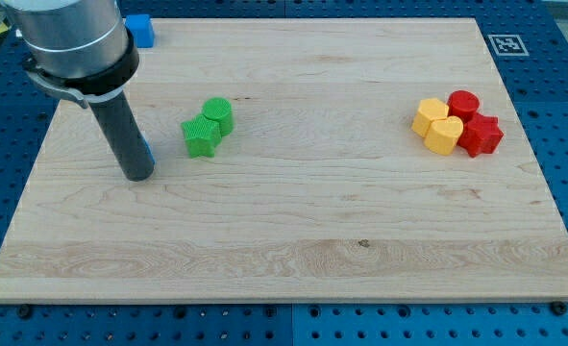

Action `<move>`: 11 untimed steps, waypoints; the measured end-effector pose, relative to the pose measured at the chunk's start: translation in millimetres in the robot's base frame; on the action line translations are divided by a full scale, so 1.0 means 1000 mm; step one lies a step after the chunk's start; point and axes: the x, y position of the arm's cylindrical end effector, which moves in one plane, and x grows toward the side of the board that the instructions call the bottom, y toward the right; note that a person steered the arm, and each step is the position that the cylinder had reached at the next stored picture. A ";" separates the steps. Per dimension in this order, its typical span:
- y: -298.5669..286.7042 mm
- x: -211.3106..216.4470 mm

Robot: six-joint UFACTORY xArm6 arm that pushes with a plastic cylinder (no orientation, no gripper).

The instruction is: Push the blue triangle below the blue cube

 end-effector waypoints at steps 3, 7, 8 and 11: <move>0.009 -0.035; -0.003 -0.080; -0.003 -0.094; -0.010 -0.135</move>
